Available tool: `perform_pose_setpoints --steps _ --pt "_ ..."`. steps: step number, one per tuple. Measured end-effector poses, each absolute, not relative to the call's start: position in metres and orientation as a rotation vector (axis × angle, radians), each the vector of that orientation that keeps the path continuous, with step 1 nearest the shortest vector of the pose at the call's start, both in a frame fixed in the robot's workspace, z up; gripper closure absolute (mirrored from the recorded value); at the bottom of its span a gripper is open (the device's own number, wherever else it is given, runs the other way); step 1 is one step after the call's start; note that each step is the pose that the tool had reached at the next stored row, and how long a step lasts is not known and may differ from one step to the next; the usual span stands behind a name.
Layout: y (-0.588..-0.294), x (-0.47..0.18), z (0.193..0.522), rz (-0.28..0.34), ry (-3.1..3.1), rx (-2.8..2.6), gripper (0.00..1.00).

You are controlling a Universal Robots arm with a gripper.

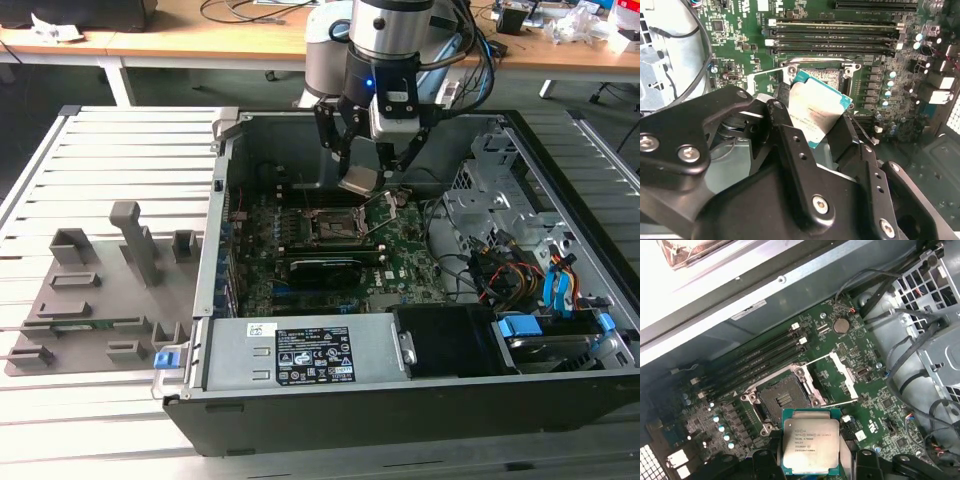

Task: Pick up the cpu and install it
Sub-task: 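Place the cpu into insertion slot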

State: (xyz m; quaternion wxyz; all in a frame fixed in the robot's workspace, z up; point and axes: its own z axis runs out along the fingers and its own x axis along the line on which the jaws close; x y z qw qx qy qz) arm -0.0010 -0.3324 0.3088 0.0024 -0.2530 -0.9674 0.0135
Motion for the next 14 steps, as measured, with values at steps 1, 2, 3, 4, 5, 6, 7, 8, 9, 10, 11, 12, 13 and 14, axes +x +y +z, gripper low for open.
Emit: perform_pose_setpoints --steps 1,2,3,4,5,6,7,8,9,10,11,12,13,14 --pt "-0.3324 -0.001 0.3088 0.042 -3.028 -0.817 0.45" --pt "-0.3324 -0.001 0.3088 0.043 -3.022 -0.839 0.45" --pt "-0.3324 -0.001 0.3088 0.043 -3.019 -0.849 0.45" --pt "-0.3324 -0.001 0.3088 0.043 -3.016 -0.859 0.45" --pt "-0.3324 -0.001 0.3088 0.043 -3.011 -0.878 0.45" --pt "-0.3324 -0.001 0.3088 0.043 -3.005 -0.895 0.45" --pt "-0.3324 -0.001 0.3088 0.043 -3.0 -0.912 0.45" --pt "-0.3324 -0.001 0.3088 0.043 -2.996 -0.925 0.45" --pt "-0.3324 -0.001 0.3088 0.043 -2.992 -0.937 0.45" --pt "-0.3324 -0.001 0.3088 0.043 -2.989 -0.946 0.45" --pt "-0.3324 -0.001 0.3088 0.043 -2.985 -0.959 0.45" --pt "-0.3324 -0.001 0.3088 0.043 -2.981 -0.97 0.45" --pt "-0.3324 -0.001 0.3088 0.043 -2.978 -0.98 0.45" --pt "-0.3324 -0.001 0.3087 0.043 -2.972 -0.996 0.45"
